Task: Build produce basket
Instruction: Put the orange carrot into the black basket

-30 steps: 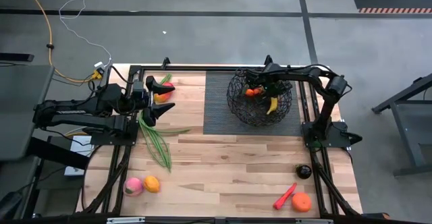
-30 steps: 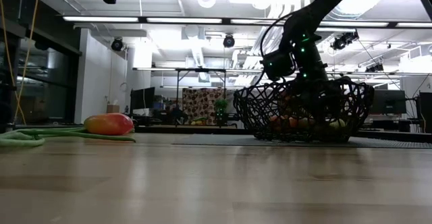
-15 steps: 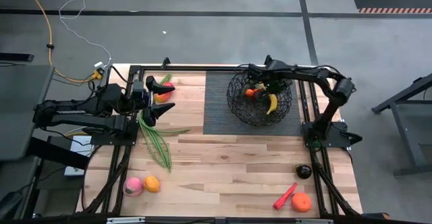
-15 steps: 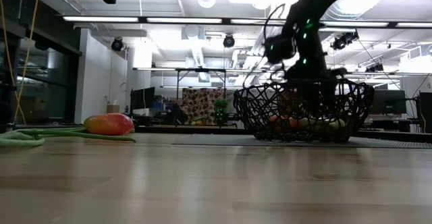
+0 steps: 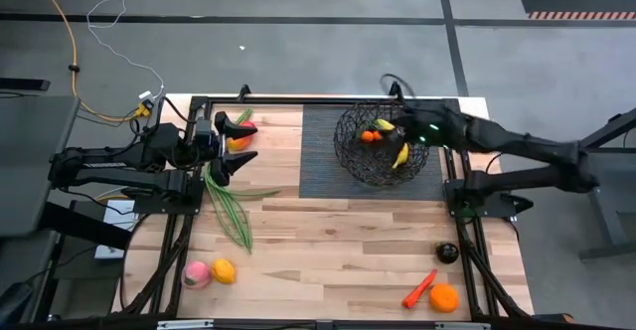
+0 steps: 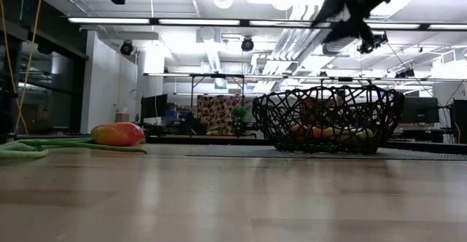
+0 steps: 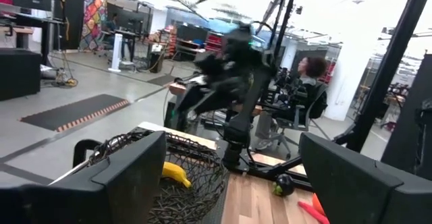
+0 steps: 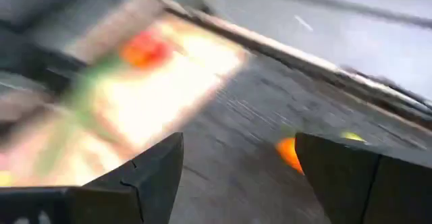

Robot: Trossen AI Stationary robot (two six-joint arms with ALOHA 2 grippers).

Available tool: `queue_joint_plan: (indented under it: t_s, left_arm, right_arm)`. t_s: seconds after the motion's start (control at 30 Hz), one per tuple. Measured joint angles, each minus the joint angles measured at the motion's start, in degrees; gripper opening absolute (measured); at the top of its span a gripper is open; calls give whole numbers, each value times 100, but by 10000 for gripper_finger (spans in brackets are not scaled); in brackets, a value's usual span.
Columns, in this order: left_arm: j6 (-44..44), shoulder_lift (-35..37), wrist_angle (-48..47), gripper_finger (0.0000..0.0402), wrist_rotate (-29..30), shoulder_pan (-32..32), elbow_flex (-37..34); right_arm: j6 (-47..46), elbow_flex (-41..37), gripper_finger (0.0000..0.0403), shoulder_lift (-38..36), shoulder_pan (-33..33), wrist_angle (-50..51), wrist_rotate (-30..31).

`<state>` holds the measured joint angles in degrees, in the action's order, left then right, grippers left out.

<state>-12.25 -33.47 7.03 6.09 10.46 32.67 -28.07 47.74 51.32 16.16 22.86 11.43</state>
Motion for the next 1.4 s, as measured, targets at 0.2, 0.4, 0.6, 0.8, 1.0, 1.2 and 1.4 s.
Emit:
queue_joint_plan:
  t_s: [0.2, 0.4, 0.6, 0.8, 1.0, 1.2, 1.4]
  left_arm:
    - [176, 0, -7, 326, 60, 0, 0]
    - [195, 0, -7, 326, 64, 0, 0]
    - [195, 0, -7, 326, 67, 0, 0]
    - [195, 0, -7, 326, 77, 0, 0]
    - [195, 0, -7, 326, 77, 0, 0]
    - [195, 0, -7, 326, 77, 0, 0]
    - [193, 0, -9, 326, 75, 0, 0]
  right_arm:
    - [911, -1223, 266, -981, -604, -2988, -252]
    - [2025, -1477, 266, -1050, -987, -3716, -298]
    - [2061, -1481, 266, -1042, -1108, -3592, -300]
    - [2061, -1481, 266, -1042, -1108, -3599, -300]
    - [2050, -1481, 266, -1042, -1108, -3599, -300]
    - [1343, -1200, 266, -1037, -1108, -2634, -397]
    - [461, -379, 266, -701, -1217, -523, -1163]
